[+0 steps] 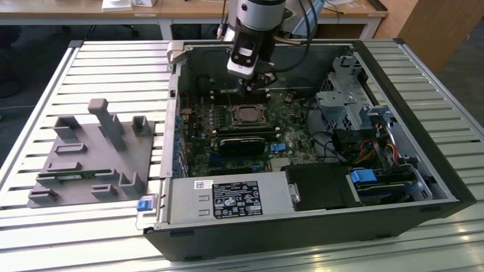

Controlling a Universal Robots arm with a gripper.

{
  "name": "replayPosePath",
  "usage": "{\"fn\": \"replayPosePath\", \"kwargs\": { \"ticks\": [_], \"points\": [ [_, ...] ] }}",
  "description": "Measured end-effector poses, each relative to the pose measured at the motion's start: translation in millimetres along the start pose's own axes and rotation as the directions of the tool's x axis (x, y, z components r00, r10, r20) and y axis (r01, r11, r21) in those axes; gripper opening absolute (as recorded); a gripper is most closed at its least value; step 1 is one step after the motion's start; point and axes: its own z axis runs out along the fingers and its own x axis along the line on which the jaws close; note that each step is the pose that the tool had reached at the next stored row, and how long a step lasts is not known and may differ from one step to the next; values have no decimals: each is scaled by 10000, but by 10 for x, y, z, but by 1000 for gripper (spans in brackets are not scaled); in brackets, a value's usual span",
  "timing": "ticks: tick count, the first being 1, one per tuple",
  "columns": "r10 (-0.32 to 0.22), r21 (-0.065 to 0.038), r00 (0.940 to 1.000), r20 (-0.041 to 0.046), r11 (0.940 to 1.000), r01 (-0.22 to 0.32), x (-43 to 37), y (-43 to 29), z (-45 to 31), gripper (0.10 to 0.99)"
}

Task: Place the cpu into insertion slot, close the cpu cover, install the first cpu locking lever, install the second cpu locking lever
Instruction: 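Install the first cpu locking lever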

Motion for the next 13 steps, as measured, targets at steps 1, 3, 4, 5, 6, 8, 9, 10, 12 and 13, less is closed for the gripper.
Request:
{"fn": "replayPosePath", "kwargs": {
  "ticks": [1,3,4,5,6,8,9,10,12,13],
  "points": [
    [-32,3,10000,0,10000,32,0,0,0,106],
    [-95,9,10000,0,10000,95,0,0,0,106],
    [-124,11,9999,0,9999,124,0,0,0,106],
    [-154,13,9999,0,9999,154,0,0,0,106],
    [-186,16,9998,-1,9998,186,0,0,0,106],
    [-245,20,9997,-1,9997,245,0,0,0,106],
    [-278,23,9996,-1,9996,278,0,0,0,106],
    [-312,26,9995,-2,9995,312,0,0,0,106],
    [-375,31,9993,-2,9993,375,0,0,0,106],
    [-407,34,9992,-2,9992,407,0,0,0,106]
  ]
}}
